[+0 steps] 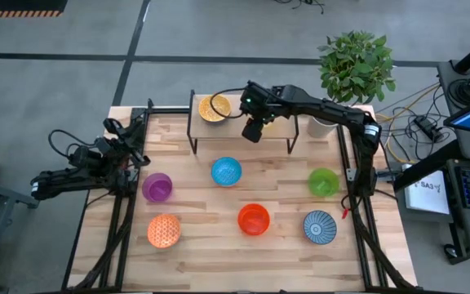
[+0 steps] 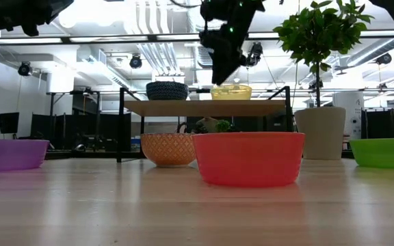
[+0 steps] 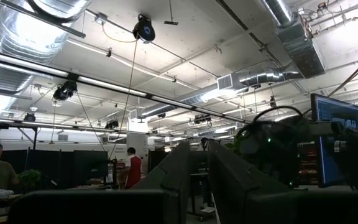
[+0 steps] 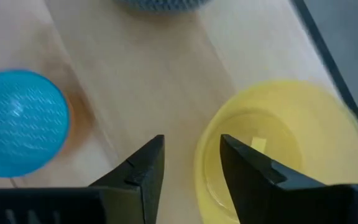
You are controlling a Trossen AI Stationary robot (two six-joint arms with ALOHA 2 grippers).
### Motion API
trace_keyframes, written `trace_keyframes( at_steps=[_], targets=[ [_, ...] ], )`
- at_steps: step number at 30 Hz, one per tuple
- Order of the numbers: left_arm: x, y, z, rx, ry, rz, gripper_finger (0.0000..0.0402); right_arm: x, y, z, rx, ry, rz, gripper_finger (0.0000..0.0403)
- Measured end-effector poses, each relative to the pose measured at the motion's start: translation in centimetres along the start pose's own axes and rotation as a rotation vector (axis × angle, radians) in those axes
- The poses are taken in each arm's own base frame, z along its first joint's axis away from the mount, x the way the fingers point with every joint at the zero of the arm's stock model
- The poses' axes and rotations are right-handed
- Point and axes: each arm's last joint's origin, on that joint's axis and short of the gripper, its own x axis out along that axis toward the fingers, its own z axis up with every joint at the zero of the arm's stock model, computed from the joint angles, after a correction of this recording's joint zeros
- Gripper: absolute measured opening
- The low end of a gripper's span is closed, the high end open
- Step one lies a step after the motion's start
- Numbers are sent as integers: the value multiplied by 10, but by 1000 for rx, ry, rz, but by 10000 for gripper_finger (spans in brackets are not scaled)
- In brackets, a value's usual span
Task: Place and stack bowls onto a shelf
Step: Stack the patterned light blue bowl on top of the yellow bowl on the shelf
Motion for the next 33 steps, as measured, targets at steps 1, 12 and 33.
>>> trace_keyframes(
  at_steps=[1, 12, 33],
  targets=[
    [0, 0, 0, 0, 0, 0, 39, -5, 3, 2, -3, -7, 5, 145],
    [2, -12, 8, -69, -106, -417, 39, -64, 94, -16, -207, -87, 148, 122],
    [62, -61, -18, -397, 393, -522, 39, -85, 168, -161, -330, -596, 504, 65]
  ],
)
